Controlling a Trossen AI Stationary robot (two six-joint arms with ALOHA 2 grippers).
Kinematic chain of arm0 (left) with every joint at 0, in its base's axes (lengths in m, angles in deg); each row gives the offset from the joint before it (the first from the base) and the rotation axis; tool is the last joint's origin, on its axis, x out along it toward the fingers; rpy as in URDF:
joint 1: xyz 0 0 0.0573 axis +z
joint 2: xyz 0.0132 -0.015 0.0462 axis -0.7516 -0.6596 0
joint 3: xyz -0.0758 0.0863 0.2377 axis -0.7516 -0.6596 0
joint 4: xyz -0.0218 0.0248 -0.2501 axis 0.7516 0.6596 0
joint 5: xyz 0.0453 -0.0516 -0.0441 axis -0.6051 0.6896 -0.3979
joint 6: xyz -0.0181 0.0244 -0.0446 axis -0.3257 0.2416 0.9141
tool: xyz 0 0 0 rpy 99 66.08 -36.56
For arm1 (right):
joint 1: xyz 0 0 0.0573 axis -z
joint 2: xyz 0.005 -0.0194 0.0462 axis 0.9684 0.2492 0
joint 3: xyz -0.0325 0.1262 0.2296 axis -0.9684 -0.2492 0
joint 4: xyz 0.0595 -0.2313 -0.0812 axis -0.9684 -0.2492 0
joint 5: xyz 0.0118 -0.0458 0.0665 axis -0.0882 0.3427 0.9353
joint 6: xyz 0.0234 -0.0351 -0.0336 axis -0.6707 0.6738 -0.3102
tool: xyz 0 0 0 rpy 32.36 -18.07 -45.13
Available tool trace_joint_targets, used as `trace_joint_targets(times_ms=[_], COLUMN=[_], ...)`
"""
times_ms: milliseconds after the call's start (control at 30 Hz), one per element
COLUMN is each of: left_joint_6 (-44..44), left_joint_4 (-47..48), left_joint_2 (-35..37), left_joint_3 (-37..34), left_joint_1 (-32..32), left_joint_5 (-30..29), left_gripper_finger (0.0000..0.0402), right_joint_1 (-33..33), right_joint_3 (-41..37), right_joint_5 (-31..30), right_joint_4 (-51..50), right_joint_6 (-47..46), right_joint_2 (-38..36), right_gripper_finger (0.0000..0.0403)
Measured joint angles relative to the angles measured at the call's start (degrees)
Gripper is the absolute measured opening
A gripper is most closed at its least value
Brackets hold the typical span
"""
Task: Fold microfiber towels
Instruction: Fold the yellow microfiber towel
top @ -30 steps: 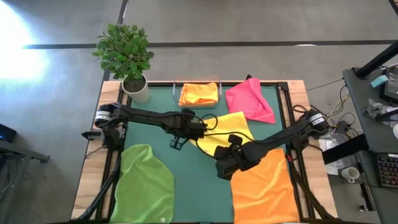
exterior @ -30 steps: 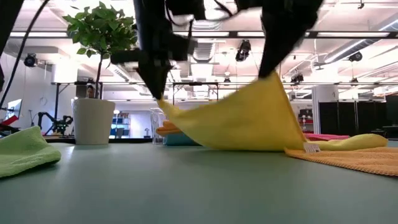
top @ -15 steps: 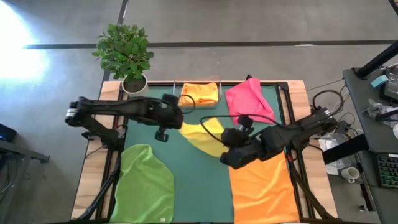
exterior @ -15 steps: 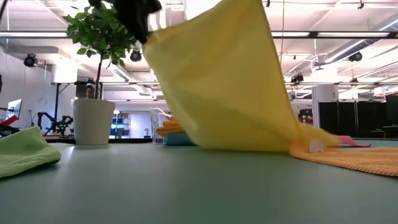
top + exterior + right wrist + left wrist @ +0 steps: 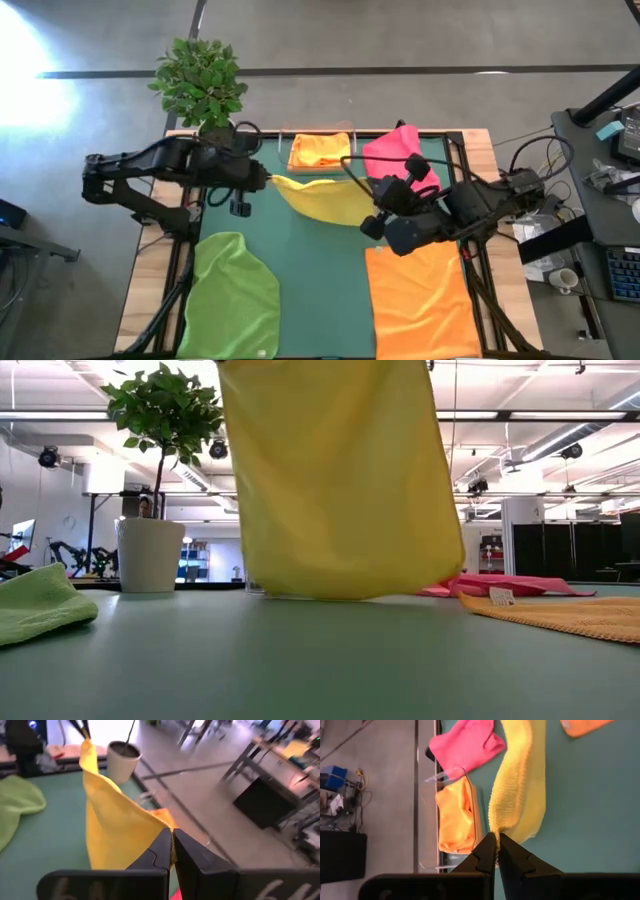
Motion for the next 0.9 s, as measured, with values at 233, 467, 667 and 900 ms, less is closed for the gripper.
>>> trace_joint_targets(times_ms=[233, 467, 667, 900], left_joint_6=[0.07, 0.08, -0.15, -7.15], left_joint_4=[-0.14, 0.05, -0.05, -0.15], left_joint_2=[0.35, 0.35, 0.28, -0.72], left_joint_3=[4.00, 6.84, 8.22, 8.24], left_joint_1=[0.07, 0.04, 0.04, 0.12], left_joint_5=[-0.32, -3.41, -3.94, -14.40], left_gripper_finger=[0.0000, 0.0000, 0.0000, 0.0000], right_joint_1=[1.38, 1.91, 4.21, 9.76], right_joint_3=[0.41, -0.09, -0.27, -2.66], right_joint_5=[-2.47, -7.06, -8.35, -8.38], right_joint_4=[-0.05, -0.10, -0.75, -0.93], right_joint_6=[5.31, 12.04, 14.86, 19.25], right_joint_2=[0.22, 1.18, 1.03, 1.03], right_gripper_finger=[0.0008, 0.0008, 0.0008, 0.0008])
